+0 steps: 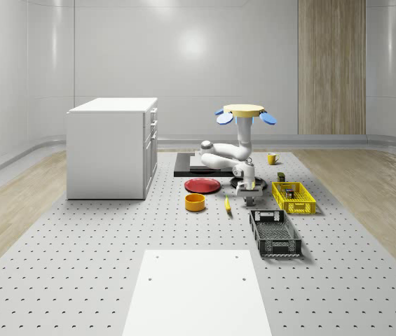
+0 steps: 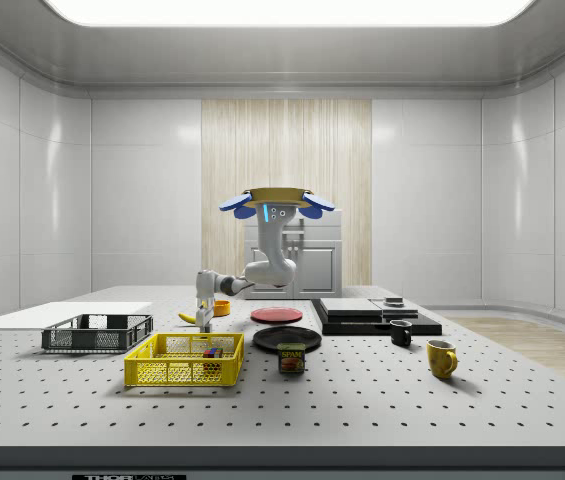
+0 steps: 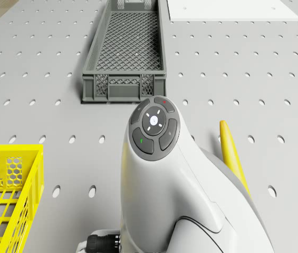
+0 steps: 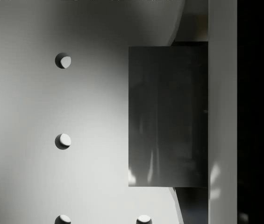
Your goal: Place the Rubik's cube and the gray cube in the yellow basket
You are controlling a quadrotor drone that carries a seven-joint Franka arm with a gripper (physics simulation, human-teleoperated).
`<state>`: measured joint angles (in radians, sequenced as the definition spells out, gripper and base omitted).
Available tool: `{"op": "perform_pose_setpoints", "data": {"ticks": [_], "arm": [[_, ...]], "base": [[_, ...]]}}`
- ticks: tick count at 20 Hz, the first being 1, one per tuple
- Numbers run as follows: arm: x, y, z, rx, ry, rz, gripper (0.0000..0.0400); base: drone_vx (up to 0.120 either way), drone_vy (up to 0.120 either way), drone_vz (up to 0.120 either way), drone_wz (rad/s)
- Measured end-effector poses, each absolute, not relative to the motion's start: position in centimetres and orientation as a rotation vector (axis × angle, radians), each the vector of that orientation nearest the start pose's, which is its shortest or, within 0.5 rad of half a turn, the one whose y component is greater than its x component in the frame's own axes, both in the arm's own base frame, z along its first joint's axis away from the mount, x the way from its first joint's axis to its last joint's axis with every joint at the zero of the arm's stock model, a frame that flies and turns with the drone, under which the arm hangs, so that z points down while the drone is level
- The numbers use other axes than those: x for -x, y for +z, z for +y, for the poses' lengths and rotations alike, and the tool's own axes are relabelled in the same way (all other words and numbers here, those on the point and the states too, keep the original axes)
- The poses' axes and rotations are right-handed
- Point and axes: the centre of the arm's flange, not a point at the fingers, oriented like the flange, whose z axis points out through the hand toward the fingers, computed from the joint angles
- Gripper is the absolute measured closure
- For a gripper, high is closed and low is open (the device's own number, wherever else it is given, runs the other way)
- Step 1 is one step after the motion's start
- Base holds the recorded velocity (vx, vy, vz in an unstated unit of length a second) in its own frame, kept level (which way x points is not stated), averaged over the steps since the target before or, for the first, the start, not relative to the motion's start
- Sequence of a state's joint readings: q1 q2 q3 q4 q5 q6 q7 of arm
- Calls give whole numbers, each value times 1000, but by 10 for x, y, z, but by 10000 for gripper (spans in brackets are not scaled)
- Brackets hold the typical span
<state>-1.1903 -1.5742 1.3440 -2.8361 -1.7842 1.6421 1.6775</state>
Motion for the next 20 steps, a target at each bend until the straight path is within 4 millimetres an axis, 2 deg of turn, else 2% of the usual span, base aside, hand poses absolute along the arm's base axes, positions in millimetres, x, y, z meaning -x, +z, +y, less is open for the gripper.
{"op": "perform_pose_setpoints", "data": {"ticks": [4, 11, 18, 20], "arm": [[-315, 490, 8, -1, 786, -2, 149], [-315, 463, 8, -1, 786, -2, 150], [-315, 453, 8, -1, 786, -2, 150], [-315, 452, 8, -1, 786, -2, 150]], "base": [[0, 0, 0, 0], [0, 0, 120, 0], [0, 0, 120, 0], [0, 80, 100, 0]]}}
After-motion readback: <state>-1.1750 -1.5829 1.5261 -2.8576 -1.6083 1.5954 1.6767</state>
